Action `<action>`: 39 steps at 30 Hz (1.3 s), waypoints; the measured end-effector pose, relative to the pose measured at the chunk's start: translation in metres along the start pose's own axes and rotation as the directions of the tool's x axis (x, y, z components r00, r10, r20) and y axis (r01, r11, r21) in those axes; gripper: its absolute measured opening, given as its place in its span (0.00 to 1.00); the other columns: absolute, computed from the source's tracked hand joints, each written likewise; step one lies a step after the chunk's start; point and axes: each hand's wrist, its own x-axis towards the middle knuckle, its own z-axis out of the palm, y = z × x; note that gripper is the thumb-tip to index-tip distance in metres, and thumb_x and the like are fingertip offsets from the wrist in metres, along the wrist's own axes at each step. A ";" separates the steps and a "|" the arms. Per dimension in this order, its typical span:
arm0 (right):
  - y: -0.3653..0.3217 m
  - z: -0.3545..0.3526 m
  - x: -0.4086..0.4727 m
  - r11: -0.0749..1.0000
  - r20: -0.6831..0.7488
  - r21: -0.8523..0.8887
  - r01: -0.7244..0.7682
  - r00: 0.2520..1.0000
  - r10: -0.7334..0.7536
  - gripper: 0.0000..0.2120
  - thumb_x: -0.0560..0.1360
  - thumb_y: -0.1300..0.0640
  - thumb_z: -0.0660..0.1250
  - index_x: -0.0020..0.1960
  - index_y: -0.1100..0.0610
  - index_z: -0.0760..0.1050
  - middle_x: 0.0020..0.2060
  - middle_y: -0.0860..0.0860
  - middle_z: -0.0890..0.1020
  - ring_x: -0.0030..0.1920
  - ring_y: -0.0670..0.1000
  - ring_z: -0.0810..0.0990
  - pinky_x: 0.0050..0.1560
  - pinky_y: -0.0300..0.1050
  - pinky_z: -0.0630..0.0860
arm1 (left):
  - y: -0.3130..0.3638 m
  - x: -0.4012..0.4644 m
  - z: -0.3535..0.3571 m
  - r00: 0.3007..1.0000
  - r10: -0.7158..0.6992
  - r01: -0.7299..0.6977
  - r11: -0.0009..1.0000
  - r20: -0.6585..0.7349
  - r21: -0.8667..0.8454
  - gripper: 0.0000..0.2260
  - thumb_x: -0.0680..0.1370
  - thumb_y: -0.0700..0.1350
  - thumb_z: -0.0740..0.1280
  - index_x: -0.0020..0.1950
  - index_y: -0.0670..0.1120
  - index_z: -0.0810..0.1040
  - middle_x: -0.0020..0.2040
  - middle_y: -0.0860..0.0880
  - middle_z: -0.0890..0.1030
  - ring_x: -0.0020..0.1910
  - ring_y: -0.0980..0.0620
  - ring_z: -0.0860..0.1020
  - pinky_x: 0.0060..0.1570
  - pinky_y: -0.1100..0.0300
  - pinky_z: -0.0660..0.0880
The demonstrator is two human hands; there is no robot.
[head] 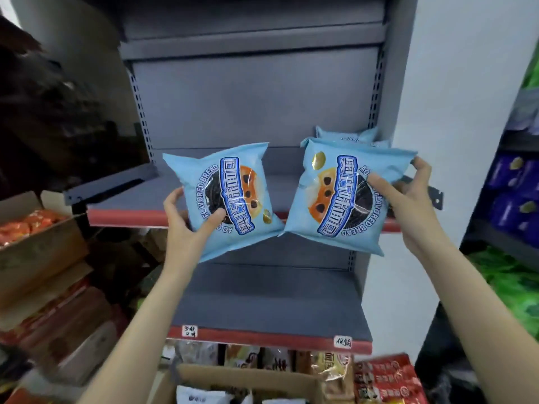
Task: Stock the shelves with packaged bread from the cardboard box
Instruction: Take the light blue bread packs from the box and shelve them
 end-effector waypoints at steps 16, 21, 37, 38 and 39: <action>-0.042 -0.005 0.134 0.294 0.472 -0.793 0.534 0.843 -0.259 0.27 0.73 0.41 0.67 0.68 0.48 0.65 0.58 0.54 0.80 0.55 0.61 0.78 0.53 0.52 0.72 | 0.008 0.045 0.070 0.995 0.059 -0.063 0.997 0.081 0.044 0.29 0.70 0.44 0.74 0.63 0.56 0.60 0.53 0.54 0.79 0.52 0.56 0.80 0.57 0.54 0.76; -0.042 0.010 0.169 0.021 0.623 -0.781 0.624 0.780 -0.058 0.24 0.75 0.45 0.66 0.69 0.42 0.65 0.57 0.53 0.80 0.49 0.55 0.77 0.51 0.49 0.70 | 0.008 0.050 0.071 0.993 0.059 -0.065 0.996 0.105 0.063 0.30 0.69 0.48 0.74 0.63 0.57 0.60 0.53 0.57 0.78 0.53 0.56 0.80 0.57 0.51 0.77; 0.024 -0.057 0.125 0.215 0.361 -0.855 0.472 0.839 -0.407 0.24 0.72 0.37 0.63 0.62 0.49 0.76 0.64 0.53 0.74 0.63 0.60 0.68 0.61 0.56 0.65 | 0.026 0.086 0.116 0.907 0.139 -0.178 0.982 0.398 0.063 0.30 0.65 0.52 0.74 0.60 0.63 0.61 0.51 0.60 0.81 0.49 0.61 0.80 0.52 0.62 0.76; 0.028 -0.063 0.113 0.258 0.332 -0.857 0.446 0.861 -0.385 0.23 0.72 0.41 0.68 0.64 0.48 0.74 0.66 0.55 0.71 0.64 0.61 0.67 0.62 0.57 0.65 | 0.025 0.087 0.121 0.893 0.133 -0.180 0.981 0.429 0.071 0.29 0.66 0.51 0.74 0.60 0.64 0.61 0.51 0.58 0.81 0.49 0.60 0.80 0.52 0.61 0.76; 0.032 -0.066 0.104 0.320 0.312 -0.852 0.415 0.892 -0.327 0.25 0.71 0.46 0.71 0.66 0.48 0.72 0.68 0.55 0.67 0.65 0.62 0.66 0.62 0.56 0.66 | 0.024 0.089 0.127 0.879 0.125 -0.180 0.981 0.460 0.077 0.29 0.66 0.51 0.74 0.60 0.64 0.62 0.52 0.57 0.81 0.50 0.59 0.81 0.53 0.59 0.76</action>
